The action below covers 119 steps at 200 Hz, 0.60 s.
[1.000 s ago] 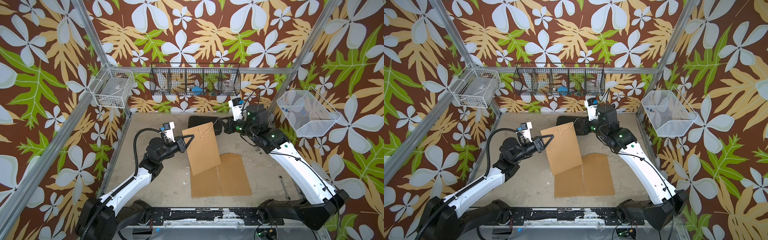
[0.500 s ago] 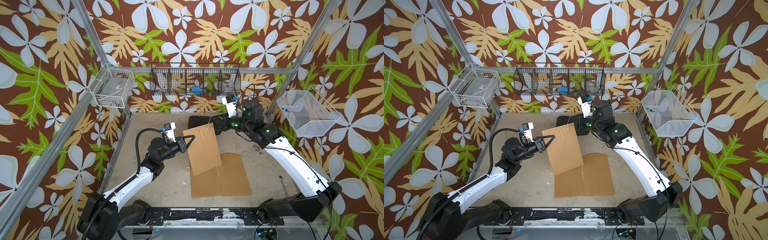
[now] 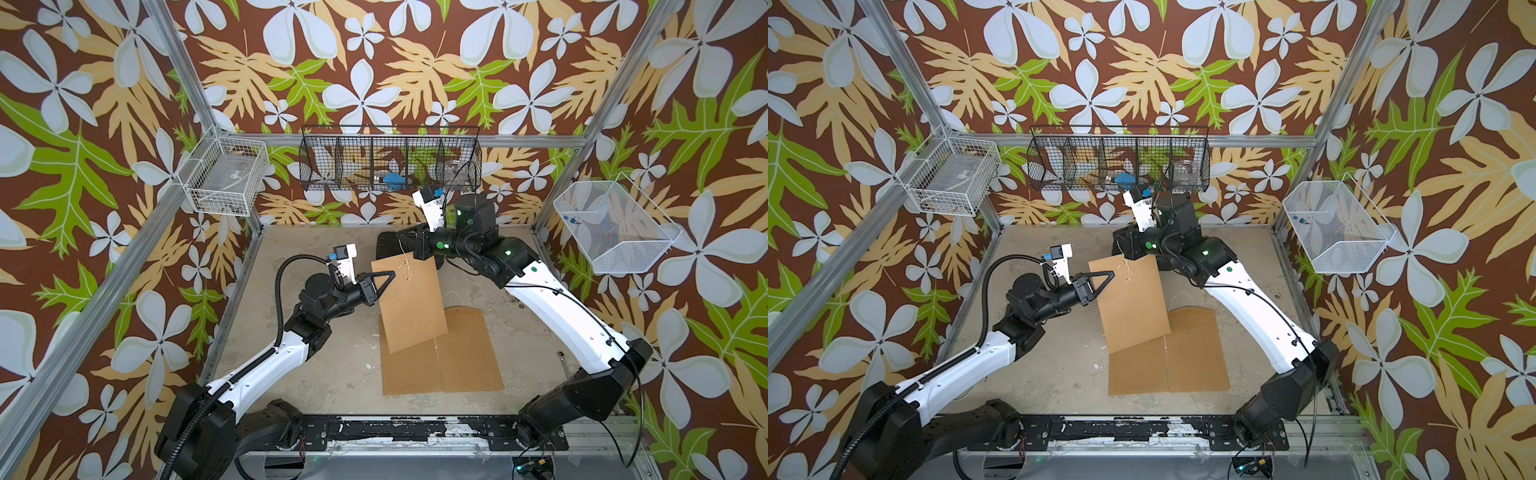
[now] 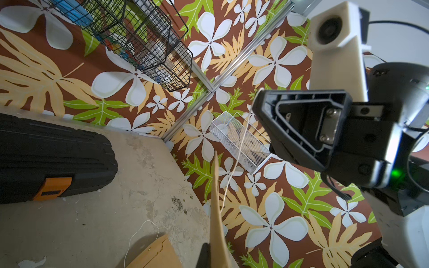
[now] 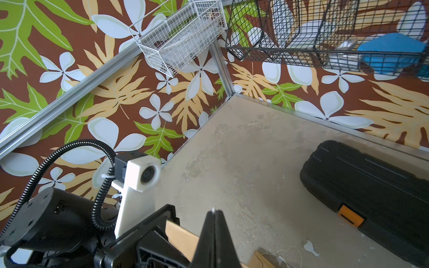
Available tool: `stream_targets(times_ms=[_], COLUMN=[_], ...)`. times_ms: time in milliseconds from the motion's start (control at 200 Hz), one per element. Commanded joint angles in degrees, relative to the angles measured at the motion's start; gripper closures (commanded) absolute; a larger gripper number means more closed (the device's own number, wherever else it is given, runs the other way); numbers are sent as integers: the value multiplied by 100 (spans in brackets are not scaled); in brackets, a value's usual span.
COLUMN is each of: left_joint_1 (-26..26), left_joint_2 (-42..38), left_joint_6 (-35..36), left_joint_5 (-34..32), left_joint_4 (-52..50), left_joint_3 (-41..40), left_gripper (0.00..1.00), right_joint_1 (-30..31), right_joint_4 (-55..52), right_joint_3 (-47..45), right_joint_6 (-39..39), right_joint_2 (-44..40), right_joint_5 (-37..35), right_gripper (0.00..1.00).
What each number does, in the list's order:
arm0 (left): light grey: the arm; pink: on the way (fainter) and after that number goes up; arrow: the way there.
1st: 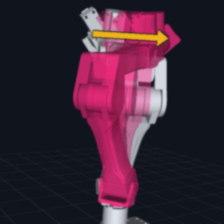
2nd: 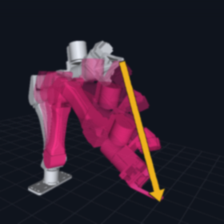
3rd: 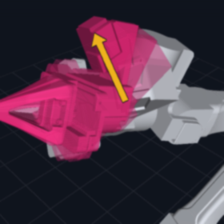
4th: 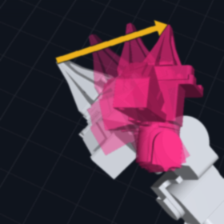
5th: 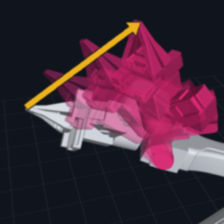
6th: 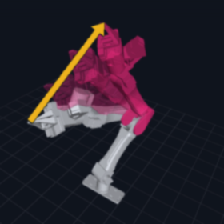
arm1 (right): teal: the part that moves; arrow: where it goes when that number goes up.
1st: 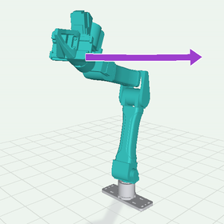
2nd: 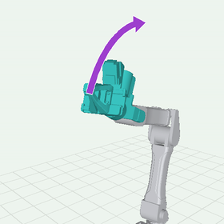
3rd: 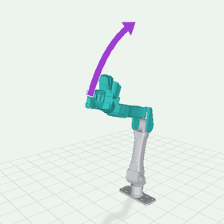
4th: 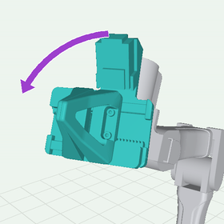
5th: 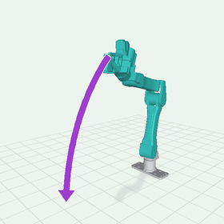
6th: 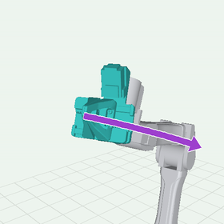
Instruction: Open the file bag
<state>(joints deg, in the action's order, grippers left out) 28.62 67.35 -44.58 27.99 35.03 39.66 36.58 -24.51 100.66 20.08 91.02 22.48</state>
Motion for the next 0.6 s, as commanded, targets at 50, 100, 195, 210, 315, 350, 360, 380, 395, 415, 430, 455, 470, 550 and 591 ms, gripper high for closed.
stream_targets(times_ms=[50,100,195,210,315,350,360,380,395,415,430,455,470,550,591], left_joint_1=[21,21,21,21,21,21,21,21,21,21,21,21,21,21,21], left_joint_2=[52,62,76,84,85,78,83,84,78,71,73,76,76,59,46], left_joint_6=[111,108,84,81,53,45,43,41,37,37,37,28,32,36,37], left_joint_5=[-62,-65,-70,-74,-68,-75,-77,-83,-83,-79,-89,-100,-105,-156,-178], left_joint_4=[57,65,94,99,148,155,158,161,168,164,169,167,166,167,167], left_joint_3=[52,51,51,51,68,77,77,85,86,86,86,90,94,103,103], left_gripper=[100,100,100,100,100,100,100,100,100,100,100,100,100,100,100], right_joint_1=[193,258,364,379,494,530,547,564,581,604,615,640,640,684,693], right_joint_4=[-31,-41,-68,-71,-84,-80,-82,-94,-95,-97,-103,-105,-102,-89,-104], right_joint_3=[285,372,527,551,662,689,695,704,716,730,735,741,737,740,729], right_joint_6=[-92,-94,-92,-92,-85,-83,-83,-83,-83,-83,-83,-83,-78,-65,-57], right_joint_2=[176,234,331,351,440,466,475,490,501,512,519,530,530,523,501], right_joint_5=[-24,-33,-50,-51,-58,-60,-60,-60,-60,-60,-60,-68,-68,-77,-94], right_gripper=[100,100,100,100,100,100,100,100,100,100,100,100,100,100,100])
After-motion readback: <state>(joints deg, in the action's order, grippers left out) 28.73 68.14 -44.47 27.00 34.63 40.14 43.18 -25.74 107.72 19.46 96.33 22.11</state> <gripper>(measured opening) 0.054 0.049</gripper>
